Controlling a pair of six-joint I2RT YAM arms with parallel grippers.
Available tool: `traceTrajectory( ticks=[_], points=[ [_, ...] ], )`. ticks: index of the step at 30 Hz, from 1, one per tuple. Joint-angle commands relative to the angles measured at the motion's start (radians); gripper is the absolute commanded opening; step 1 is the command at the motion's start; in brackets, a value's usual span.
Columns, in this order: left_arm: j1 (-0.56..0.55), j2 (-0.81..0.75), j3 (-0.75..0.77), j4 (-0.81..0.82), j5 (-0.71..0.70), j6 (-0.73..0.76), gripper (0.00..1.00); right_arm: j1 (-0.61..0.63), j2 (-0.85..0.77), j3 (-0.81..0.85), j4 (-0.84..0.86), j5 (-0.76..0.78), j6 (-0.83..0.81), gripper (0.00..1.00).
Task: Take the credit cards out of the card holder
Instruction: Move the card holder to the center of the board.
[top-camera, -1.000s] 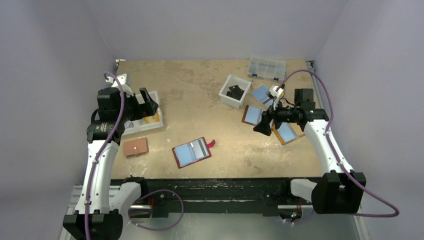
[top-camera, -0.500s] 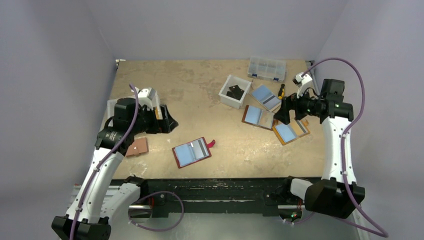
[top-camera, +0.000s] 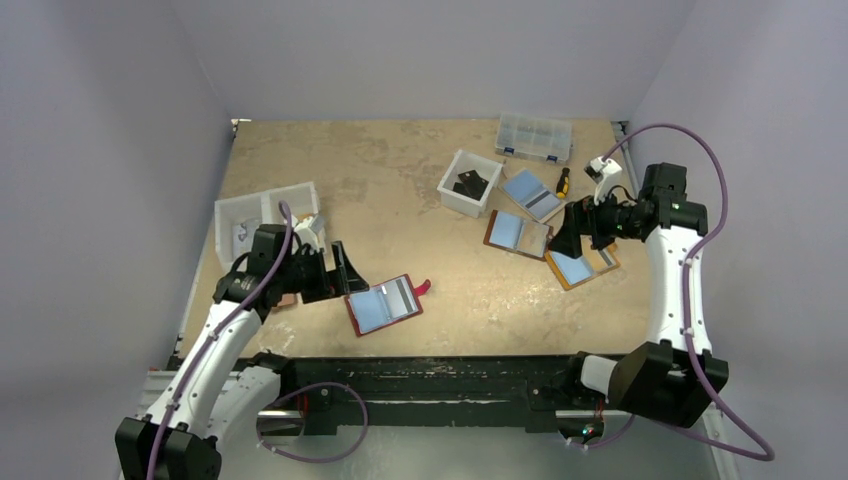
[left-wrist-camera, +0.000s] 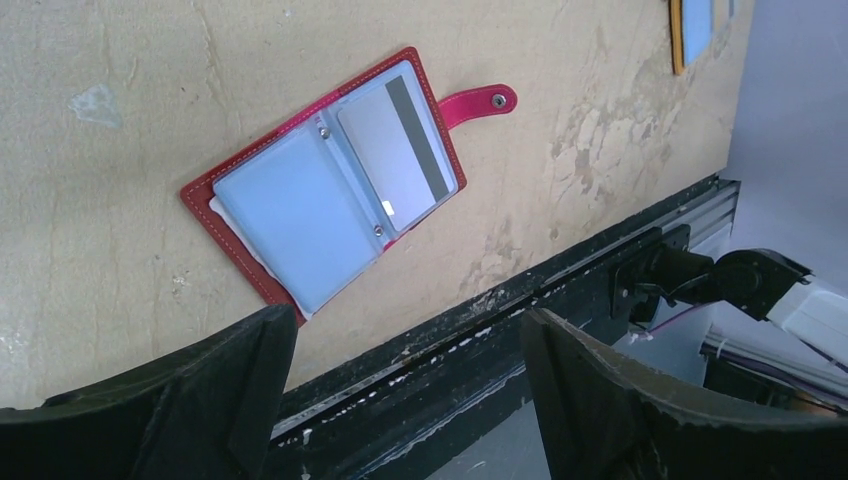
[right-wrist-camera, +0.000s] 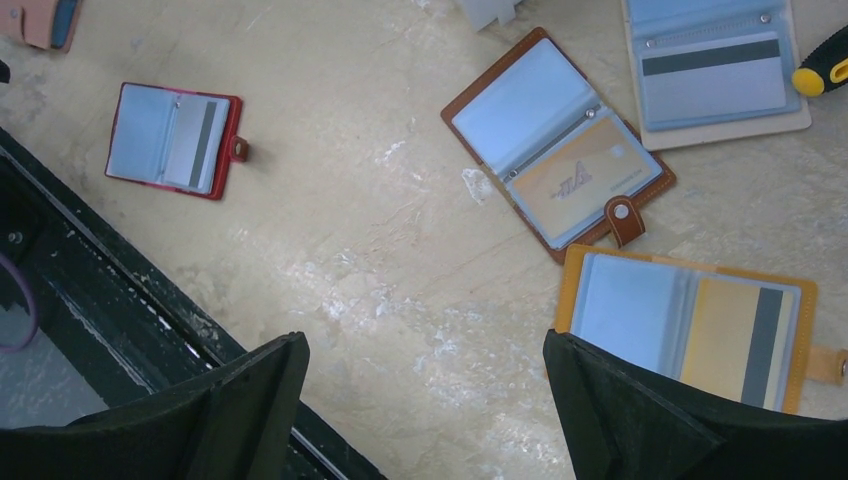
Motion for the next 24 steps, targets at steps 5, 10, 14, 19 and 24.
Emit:
traceTrajectory(
  ticks=[5, 10, 14, 19, 24],
  points=[
    [-0.014, -0.004, -0.055, 0.102, 0.037, -0.142, 0.83, -0.004, 0.027, 0.102, 0.035, -0.033, -0.052, 0.99],
    [-0.074, 0.004, -0.062, 0.145, -0.020, -0.221, 0.80, -0.003, -0.013, 0.058, 0.123, -0.082, -0.062, 0.99],
    [-0.186, 0.043, -0.047, 0.185, -0.120, -0.292, 0.75, -0.004, -0.053, -0.029, 0.173, -0.244, -0.089, 0.99],
    [-0.383, 0.139, -0.029, 0.219, -0.332, -0.414, 0.70, 0.031, -0.035, -0.078, 0.145, -0.352, -0.169, 0.99],
    [-0.609, 0.357, 0.078, 0.175, -0.594, -0.545, 0.70, 0.082, -0.017, -0.106, 0.135, -0.301, -0.187, 0.99]
  ],
)
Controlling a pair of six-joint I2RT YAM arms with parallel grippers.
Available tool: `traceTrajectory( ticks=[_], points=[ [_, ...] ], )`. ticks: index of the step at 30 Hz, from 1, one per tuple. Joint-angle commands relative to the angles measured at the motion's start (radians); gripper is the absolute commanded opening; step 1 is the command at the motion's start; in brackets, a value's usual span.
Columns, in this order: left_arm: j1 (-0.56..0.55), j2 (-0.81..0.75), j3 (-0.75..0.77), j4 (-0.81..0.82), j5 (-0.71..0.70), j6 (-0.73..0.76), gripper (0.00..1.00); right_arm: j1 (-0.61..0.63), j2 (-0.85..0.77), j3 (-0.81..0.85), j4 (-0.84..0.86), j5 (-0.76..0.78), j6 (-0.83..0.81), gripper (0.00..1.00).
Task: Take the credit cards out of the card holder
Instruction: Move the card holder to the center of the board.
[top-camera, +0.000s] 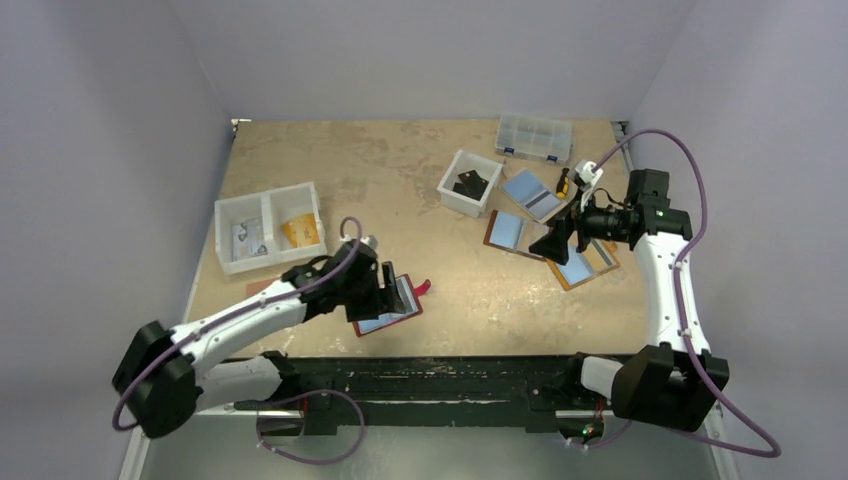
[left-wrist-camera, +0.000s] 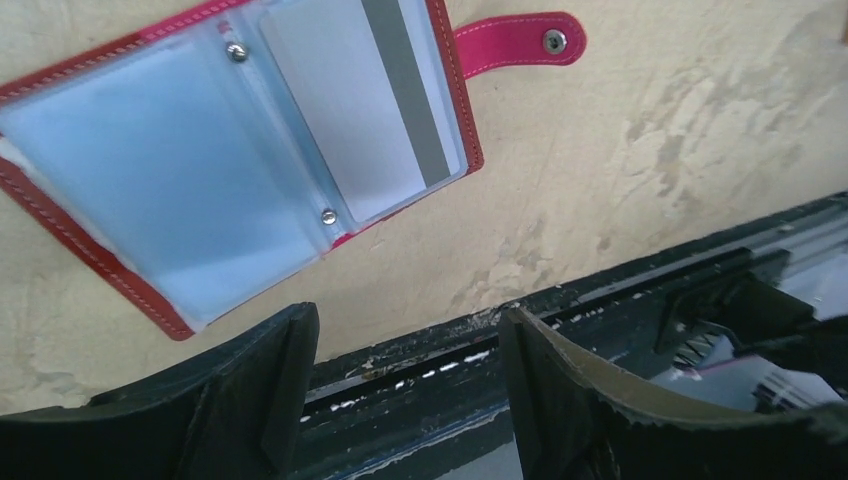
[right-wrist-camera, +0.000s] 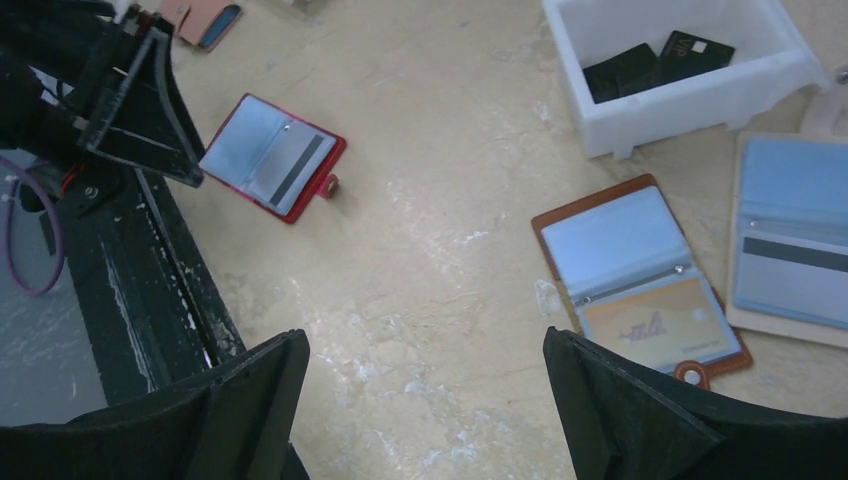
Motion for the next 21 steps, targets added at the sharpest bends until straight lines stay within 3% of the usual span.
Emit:
traceTrajectory(
  ticks=[1, 5, 9, 21],
  points=[
    [-0.153, 0.195, 0.155, -0.028, -0.285, -0.153, 0.71, 0.032, 0.010, -0.022, 0.008, -0.026, -0.052, 0.99],
    [-0.213, 0.415, 0.353, -0.176, -0.406, -0.195, 0.72, 0.046, 0.023, -0.043, 0.014, -0.024, -0.052, 0.99],
    [-0.248, 0.552, 0.460, -0.243, -0.463, -0.227, 0.69, 0.065, 0.039, -0.050, 0.003, -0.017, -0.071, 0.99],
    [-0.251, 0.675, 0.503, -0.232, -0.447, -0.191, 0.65, 0.069, 0.064, -0.069, -0.007, -0.031, -0.086, 0.99]
  ],
)
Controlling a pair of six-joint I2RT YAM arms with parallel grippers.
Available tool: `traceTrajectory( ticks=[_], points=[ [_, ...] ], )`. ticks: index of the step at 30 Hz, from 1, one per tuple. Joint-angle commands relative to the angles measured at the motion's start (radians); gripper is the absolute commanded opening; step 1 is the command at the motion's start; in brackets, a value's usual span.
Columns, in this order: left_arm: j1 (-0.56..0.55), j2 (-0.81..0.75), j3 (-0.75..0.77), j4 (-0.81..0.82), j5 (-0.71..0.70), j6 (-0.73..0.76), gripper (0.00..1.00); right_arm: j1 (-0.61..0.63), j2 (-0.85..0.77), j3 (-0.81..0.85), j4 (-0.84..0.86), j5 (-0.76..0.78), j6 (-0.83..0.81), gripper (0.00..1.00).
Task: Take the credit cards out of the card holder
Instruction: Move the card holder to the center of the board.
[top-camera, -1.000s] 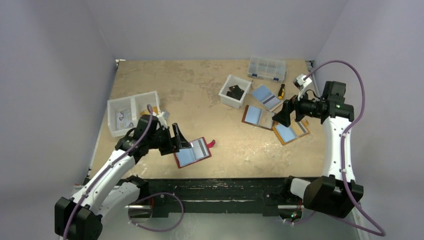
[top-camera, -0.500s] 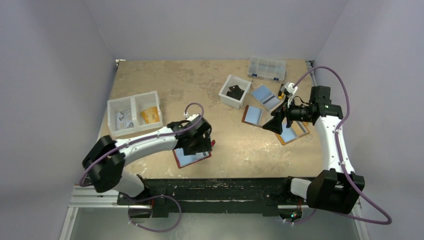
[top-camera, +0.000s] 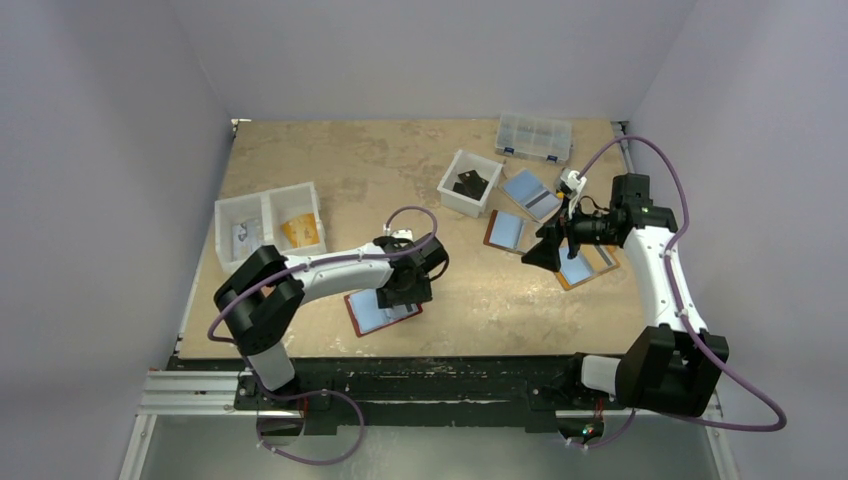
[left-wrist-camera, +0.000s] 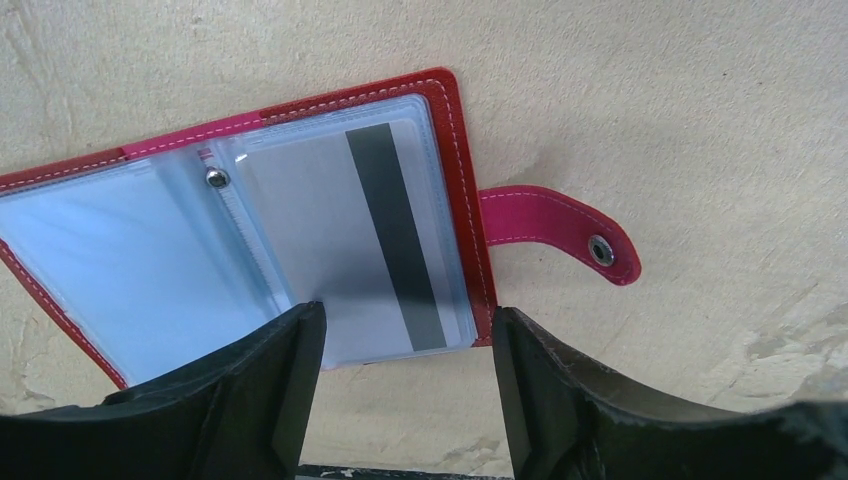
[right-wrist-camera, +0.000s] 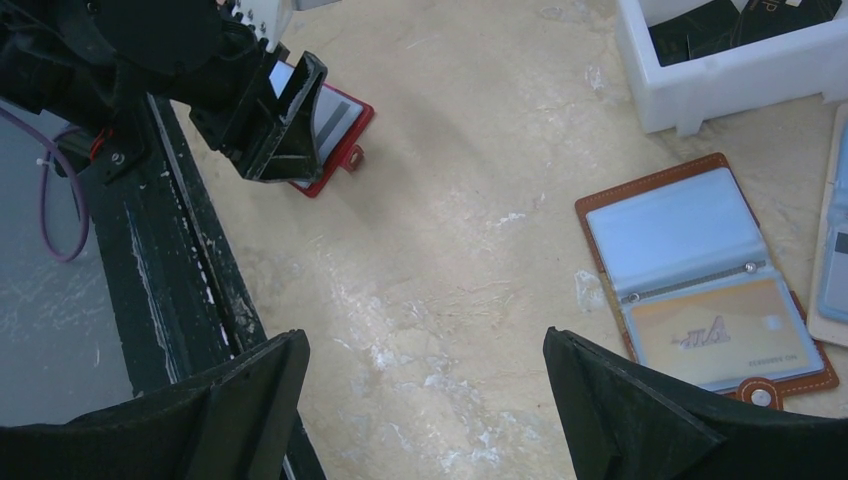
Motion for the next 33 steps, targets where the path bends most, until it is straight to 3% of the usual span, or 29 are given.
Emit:
traceTrajectory(
  ticks=[1, 4, 9, 16, 28, 33],
  points=[
    [-0.001, 0.017, 0.038, 0.001, -0.011, 0.020, 0.65, 0.005, -0.005, -0.006, -0.002, -0.024, -0.021, 0.99],
    [0.000, 0.051, 0.040, -0.001, 0.008, 0.064, 0.59, 0.005, -0.003, -0.002, -0.004, -0.024, -0.021, 0.99],
    [0.000, 0.081, 0.049, -0.015, 0.019, 0.124, 0.60, 0.006, 0.001, 0.001, -0.008, -0.031, -0.020, 0.99],
    [0.017, 0.043, -0.026, 0.191, 0.134, 0.272, 0.52, 0.009, 0.015, 0.010, -0.015, -0.031, -0.022, 0.99],
    [0.052, 0.194, 0.177, 0.190, 0.192, 0.466, 0.40, 0.011, 0.020, 0.024, -0.050, -0.011, -0.057, 0.99],
    [0.052, 0.172, 0.182, 0.204, 0.208, 0.463, 0.43, 0.012, 0.016, 0.019, -0.060, 0.001, -0.070, 0.99]
  ],
)
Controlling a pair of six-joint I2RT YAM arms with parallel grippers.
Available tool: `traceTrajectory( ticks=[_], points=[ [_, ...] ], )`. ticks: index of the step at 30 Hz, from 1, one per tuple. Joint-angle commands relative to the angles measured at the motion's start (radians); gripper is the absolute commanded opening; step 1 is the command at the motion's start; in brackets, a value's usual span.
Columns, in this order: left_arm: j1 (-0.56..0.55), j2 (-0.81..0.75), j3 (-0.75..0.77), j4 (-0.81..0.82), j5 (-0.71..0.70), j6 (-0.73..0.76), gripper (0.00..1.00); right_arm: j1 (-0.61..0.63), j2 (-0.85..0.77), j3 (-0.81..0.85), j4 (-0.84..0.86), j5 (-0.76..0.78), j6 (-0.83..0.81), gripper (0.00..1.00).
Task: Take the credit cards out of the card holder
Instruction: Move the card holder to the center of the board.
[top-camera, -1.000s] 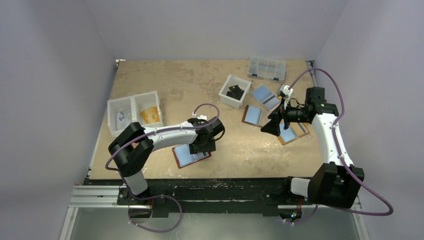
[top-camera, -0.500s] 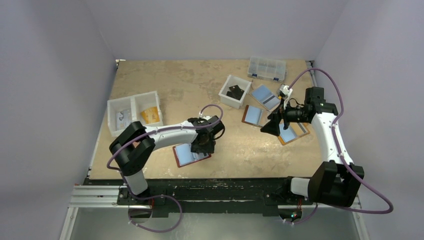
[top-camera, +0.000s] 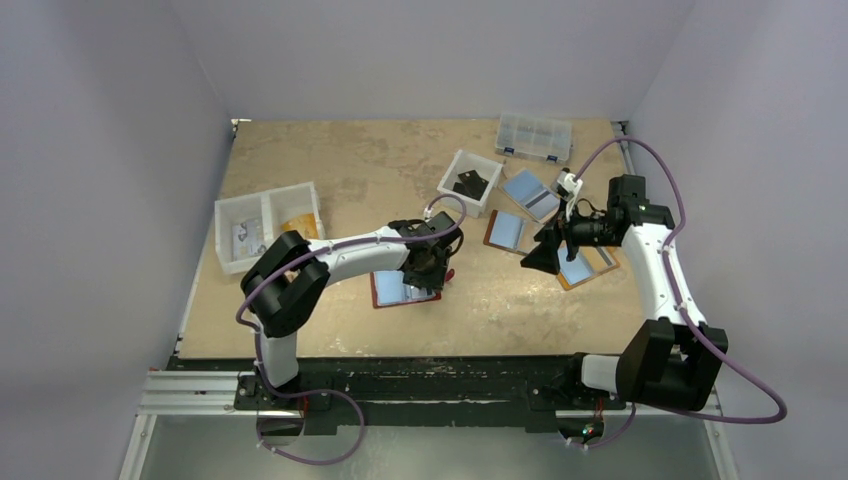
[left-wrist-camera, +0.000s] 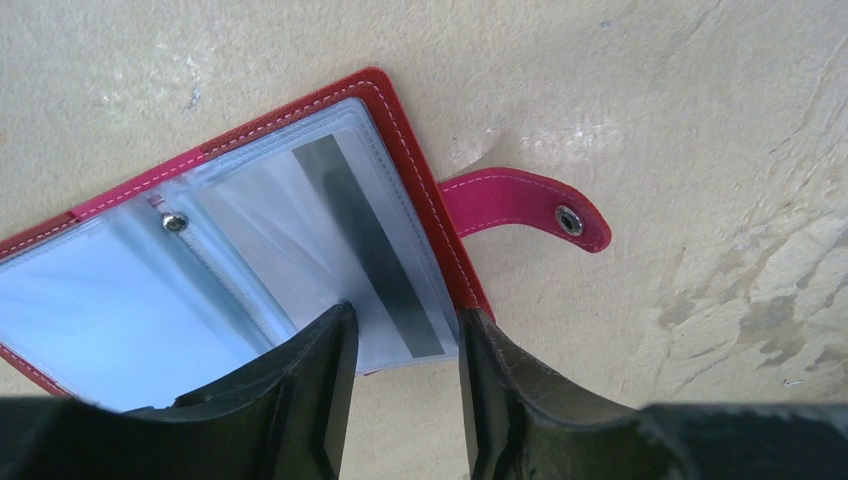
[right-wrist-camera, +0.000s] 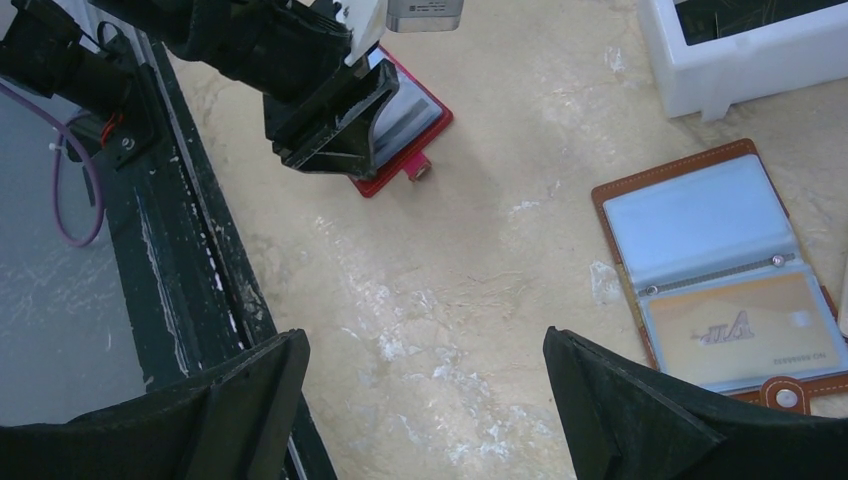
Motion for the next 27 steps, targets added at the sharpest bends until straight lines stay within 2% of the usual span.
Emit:
traceTrajectory(
  ticks=[1, 5, 7, 12, 16, 27],
  points=[
    [0.004, 0.000, 0.005, 0.079, 0.040, 0.020, 0.46, 0.004, -0.007, 0.022, -0.025, -0.002, -0.035, 0.99],
    [0.004, -0.065, -0.018, 0.094, 0.034, -0.007, 0.57, 0.009, 0.002, 0.023, -0.026, 0.000, -0.033, 0.99],
    [0.004, -0.105, -0.039, 0.109, 0.034, -0.027, 0.59, 0.017, 0.007, 0.025, -0.025, 0.005, -0.032, 0.99],
    [0.010, -0.204, -0.129, 0.174, 0.030, -0.071, 0.61, 0.046, 0.021, 0.025, -0.017, 0.019, -0.019, 0.99],
    [0.035, -0.220, -0.186, 0.194, 0.041, -0.102, 0.61, 0.065, 0.034, 0.027, -0.005, 0.021, -0.003, 0.99],
    [0.038, -0.191, -0.174, 0.209, 0.050, -0.106, 0.61, 0.148, 0.047, 0.010, 0.023, 0.082, 0.045, 0.99]
  ],
)
